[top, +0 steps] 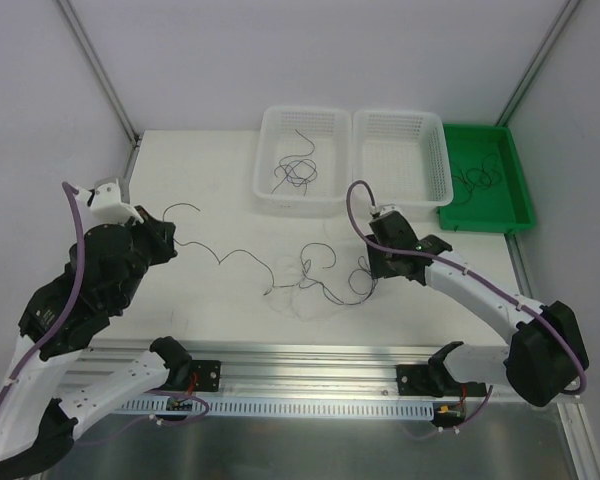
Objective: Untangle the cables
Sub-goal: Untie the cable.
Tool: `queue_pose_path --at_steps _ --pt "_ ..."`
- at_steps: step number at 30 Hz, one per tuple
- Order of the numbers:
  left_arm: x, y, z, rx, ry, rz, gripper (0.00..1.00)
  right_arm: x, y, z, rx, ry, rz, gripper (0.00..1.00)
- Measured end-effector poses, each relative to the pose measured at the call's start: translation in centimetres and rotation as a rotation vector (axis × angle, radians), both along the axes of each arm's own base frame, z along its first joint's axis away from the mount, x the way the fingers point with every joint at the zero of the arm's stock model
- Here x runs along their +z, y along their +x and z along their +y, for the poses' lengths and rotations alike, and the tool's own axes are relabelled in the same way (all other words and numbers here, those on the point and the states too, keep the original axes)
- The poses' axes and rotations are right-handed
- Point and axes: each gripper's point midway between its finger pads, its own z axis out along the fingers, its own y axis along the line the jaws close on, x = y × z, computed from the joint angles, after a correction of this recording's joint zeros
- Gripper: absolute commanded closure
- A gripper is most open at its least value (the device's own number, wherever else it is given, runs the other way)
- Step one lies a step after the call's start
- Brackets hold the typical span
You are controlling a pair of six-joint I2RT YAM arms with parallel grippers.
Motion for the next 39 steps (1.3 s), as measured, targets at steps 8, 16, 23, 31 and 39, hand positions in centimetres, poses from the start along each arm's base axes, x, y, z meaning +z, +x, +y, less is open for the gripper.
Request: queue_pose_path --at_steps 8,16,23,31,39 --pt "-3.4 1.1 -4.2 -0.146 0.028 0.134 1.00 4.6 -2.4 7.5 0.298 0.193 -0.122 0.22" --pt "-4.0 0.7 -5.5 -0.218 0.000 0.146 1.00 6.6 -3.9 17.3 0.602 0.463 -0.160 0.22" --pt "-3.0 -0.1 -5.1 -0.229 -0.035 0.100 1.00 3.0 -3.7 22.4 0.675 0.554 -0.066 0.28" --pt "-3.8 0.0 -5.3 -0.231 -0.028 0.120 1.00 1.9 -3.6 26.6 0.730 0.639 -0.039 0.67" --pt "-5.4 0.6 -5.9 -0.227 -0.016 0.151 0.78 1.8 -4.5 27.2 0.740 0.675 0.014 0.99"
